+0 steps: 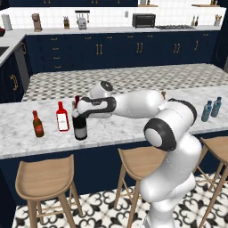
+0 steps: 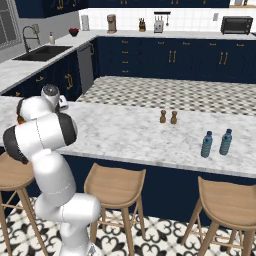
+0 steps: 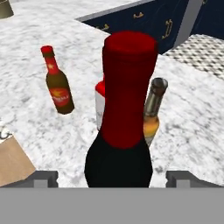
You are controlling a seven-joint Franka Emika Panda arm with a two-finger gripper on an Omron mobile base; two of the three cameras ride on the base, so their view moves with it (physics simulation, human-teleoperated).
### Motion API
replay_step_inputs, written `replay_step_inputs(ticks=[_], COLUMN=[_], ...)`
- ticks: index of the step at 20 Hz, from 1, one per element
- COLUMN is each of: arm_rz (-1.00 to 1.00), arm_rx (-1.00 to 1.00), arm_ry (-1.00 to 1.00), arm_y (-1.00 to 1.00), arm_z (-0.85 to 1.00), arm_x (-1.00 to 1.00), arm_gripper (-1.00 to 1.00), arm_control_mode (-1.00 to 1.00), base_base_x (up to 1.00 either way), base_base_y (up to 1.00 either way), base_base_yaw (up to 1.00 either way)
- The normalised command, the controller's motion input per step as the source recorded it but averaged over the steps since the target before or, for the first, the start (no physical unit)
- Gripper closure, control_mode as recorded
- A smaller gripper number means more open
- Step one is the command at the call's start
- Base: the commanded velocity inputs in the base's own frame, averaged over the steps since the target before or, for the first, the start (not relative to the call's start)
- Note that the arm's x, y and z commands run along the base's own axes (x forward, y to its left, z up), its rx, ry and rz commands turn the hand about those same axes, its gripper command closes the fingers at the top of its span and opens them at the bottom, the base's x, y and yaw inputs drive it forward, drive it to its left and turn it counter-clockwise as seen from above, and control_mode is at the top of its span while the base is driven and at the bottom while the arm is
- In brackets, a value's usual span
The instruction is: Move the plastic bottles in the middle to the plastics group, and the glass bottles in the middle to the glass group.
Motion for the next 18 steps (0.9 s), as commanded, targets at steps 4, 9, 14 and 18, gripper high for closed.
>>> replay_step_inputs(ticks=[4,9,14,18], arm_rz=[0.0,0.0,-0.03,-0.08], arm_rx=[0.01,0.0,0.0,0.0], arm_ry=[-0.03,-0.02,0.0,0.01], arm_y=[-0.18,-0.41,-0.85,-0.92], arm_z=[0.39,0.34,0.15,0.19], arm_x=[-0.81,-0.74,-0.76,-0.54], arm_gripper=[-1.0,-1.0,-1.0,-1.0], arm_control_mode=[-1.0,-1.0,-1.0,-1.0], base_base_x=[0.0,0.0,0.0,0.0], base_base_y=[0.0,0.0,0.0,0.0], base_base_yaw=[0.0,0.0,0.0,0.0])
